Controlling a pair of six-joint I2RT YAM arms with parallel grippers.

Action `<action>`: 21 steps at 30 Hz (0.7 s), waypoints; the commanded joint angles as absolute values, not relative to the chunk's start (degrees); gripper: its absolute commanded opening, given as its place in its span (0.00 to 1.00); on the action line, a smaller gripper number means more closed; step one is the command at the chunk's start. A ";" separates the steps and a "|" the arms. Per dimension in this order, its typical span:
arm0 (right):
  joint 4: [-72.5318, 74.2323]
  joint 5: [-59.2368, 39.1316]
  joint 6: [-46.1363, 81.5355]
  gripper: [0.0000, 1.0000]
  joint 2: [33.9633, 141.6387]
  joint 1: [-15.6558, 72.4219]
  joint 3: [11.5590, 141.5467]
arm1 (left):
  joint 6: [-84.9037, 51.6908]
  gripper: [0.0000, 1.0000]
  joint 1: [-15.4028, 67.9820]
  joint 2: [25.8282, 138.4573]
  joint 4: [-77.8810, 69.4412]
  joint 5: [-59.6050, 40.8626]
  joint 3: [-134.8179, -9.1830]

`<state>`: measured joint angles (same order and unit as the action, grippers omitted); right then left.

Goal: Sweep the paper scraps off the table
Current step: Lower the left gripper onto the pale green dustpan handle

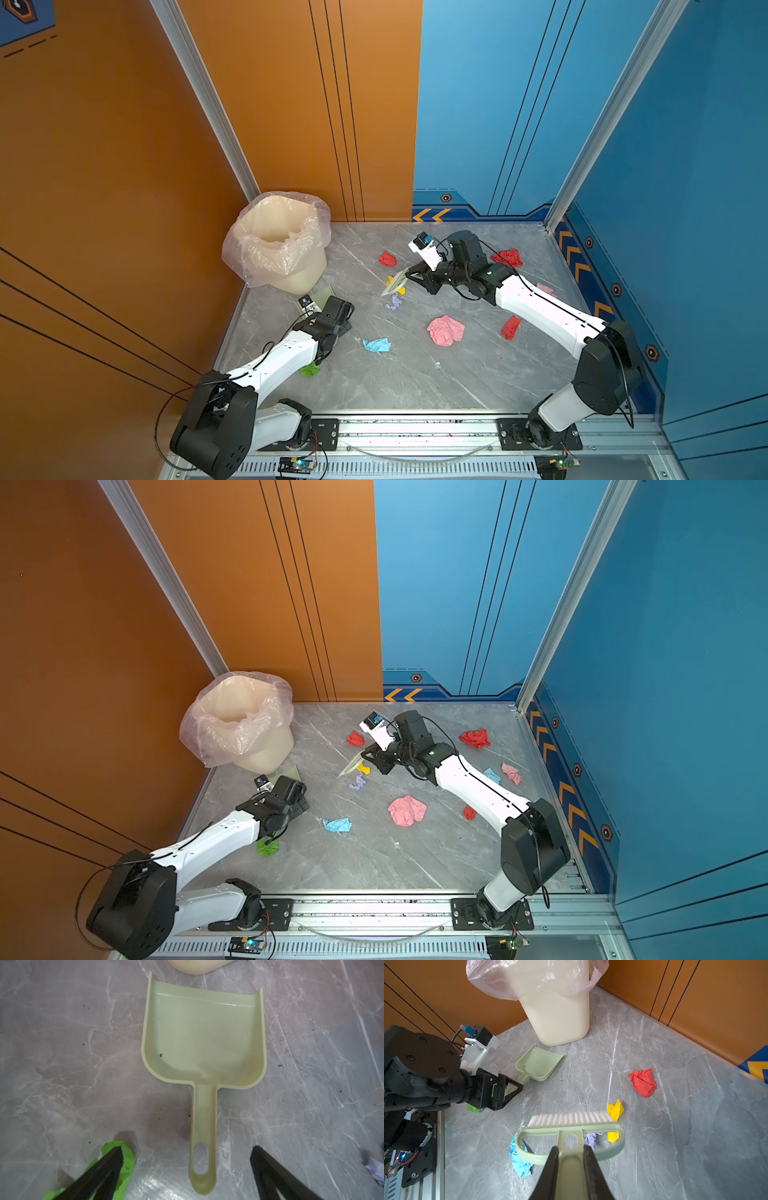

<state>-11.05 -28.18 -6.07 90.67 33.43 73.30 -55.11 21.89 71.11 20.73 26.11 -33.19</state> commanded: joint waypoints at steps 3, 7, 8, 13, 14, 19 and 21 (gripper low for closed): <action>-9.84 -27.06 -5.14 0.00 91.41 33.72 72.58 | -52.96 1.00 20.03 73.55 19.00 23.27 -34.68; -9.80 -27.07 -5.17 0.00 91.67 33.74 72.57 | -52.80 0.97 19.91 75.47 18.34 22.68 -35.16; -9.80 -27.06 -5.17 0.00 91.67 33.74 72.54 | -52.59 0.95 19.95 75.89 18.40 22.63 -35.46; -9.84 -26.98 -5.03 0.00 91.78 33.73 72.26 | -51.05 0.87 19.56 77.92 17.52 22.14 -36.72; -9.84 -26.97 -5.01 0.00 91.63 33.73 72.21 | -50.77 0.87 19.45 78.33 17.45 21.87 -37.07; -9.60 -26.63 -5.10 0.00 91.17 33.74 71.65 | -49.83 0.78 18.61 80.56 16.70 20.66 -38.04; -9.49 -26.63 -5.05 0.00 90.97 33.69 71.41 | -49.82 0.76 18.41 81.05 16.59 20.44 -38.17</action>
